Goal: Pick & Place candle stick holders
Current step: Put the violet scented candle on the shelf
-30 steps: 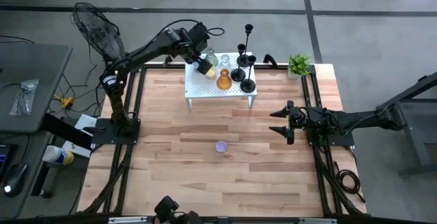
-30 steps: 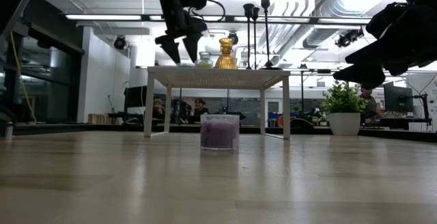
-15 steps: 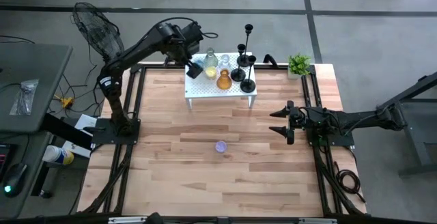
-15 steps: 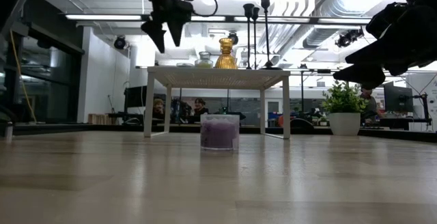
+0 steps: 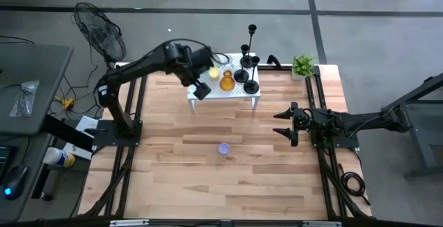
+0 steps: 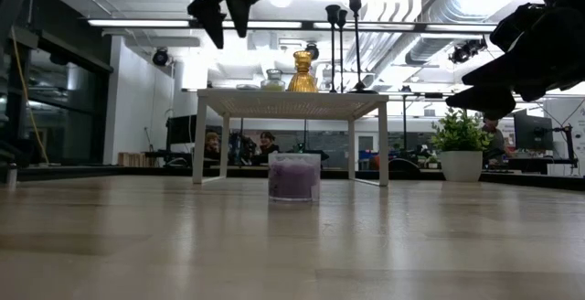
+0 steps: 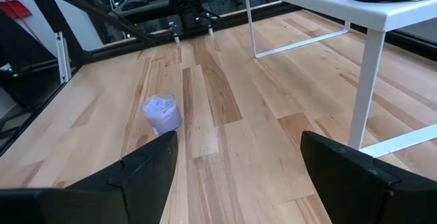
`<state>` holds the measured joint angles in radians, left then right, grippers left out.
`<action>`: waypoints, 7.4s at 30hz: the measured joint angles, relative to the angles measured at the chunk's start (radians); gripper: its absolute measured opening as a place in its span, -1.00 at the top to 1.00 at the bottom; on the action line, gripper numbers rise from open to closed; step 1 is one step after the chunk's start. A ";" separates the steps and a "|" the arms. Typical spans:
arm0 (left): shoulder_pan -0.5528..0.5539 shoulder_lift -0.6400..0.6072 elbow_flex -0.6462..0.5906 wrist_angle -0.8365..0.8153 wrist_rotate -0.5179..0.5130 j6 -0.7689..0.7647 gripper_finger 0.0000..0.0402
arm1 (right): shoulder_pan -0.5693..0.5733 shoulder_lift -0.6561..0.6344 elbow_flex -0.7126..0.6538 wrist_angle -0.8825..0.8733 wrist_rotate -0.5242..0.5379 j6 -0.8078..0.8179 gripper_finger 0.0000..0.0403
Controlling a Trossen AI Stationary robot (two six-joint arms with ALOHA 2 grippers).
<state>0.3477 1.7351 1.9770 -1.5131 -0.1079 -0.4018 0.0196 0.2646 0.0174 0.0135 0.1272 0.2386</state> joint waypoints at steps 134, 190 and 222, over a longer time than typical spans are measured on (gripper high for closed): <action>-0.577 0.373 -1.309 2.717 -0.087 0.397 -0.16 | 0.000 0.040 0.000 0.020 0.001 0.000 -0.50; -0.214 -0.230 -1.355 2.314 -0.720 0.344 -0.15 | 0.000 0.042 0.000 0.021 0.000 0.000 -0.50; -0.198 -0.229 -1.355 2.242 -0.632 0.334 -0.60 | 0.000 0.042 0.000 0.020 0.000 0.000 -0.50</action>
<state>0.1501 1.5063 0.6220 0.7290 -0.7402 -0.0680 0.0196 0.3065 0.0174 0.0339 0.1277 0.2386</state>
